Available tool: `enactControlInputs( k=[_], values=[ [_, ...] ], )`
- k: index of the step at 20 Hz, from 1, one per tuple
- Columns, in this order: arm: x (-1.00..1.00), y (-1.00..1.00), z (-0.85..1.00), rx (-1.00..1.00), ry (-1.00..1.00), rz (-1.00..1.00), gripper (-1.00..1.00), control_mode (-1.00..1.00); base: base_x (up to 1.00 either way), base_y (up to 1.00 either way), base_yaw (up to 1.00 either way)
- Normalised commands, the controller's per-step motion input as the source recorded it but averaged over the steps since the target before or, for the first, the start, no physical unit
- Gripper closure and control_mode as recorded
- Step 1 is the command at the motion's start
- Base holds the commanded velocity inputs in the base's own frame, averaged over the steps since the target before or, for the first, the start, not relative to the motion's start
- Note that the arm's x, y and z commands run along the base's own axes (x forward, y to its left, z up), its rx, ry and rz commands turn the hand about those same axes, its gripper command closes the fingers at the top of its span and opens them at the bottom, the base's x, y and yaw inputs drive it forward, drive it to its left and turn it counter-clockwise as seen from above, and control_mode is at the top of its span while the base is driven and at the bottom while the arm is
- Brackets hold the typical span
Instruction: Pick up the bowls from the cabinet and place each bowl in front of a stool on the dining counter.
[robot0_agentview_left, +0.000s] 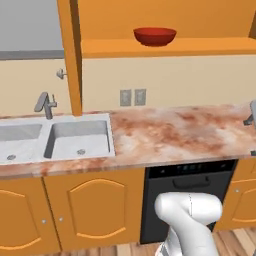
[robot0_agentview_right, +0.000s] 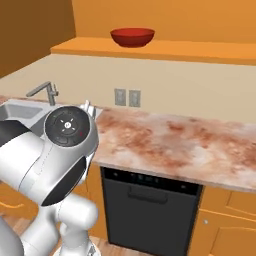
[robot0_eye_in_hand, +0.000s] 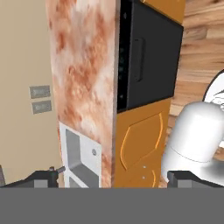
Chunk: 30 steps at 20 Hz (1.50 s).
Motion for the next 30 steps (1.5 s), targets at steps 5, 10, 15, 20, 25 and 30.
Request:
enactControlInputs(
  k=[5, 10, 15, 20, 25, 30],
  values=[
    [0.00, 0.00, 0.00, 0.00, 0.00, 0.00, -1.00, 1.00, 0.27, 0.53, -0.33],
    [0.00, 0.00, 0.00, 0.00, 0.00, 0.00, -1.00, 1.00, 0.42, 0.35, -0.16],
    [0.00, 0.00, 0.00, 0.00, 0.00, 0.00, -1.00, 1.00, 0.87, 0.03, 0.02],
    [0.00, 0.00, 0.00, 0.00, 0.00, 0.00, -1.00, 1.00, 0.83, 0.00, 0.06],
    [0.18, 0.01, 0.24, 0.01, -0.10, 0.00, -1.00, -1.00, 0.00, 0.00, 0.00],
    [-0.22, 0.00, 0.96, 0.00, -0.19, 0.00, -1.00, -1.00, 0.00, 0.00, 0.00]
  ],
)
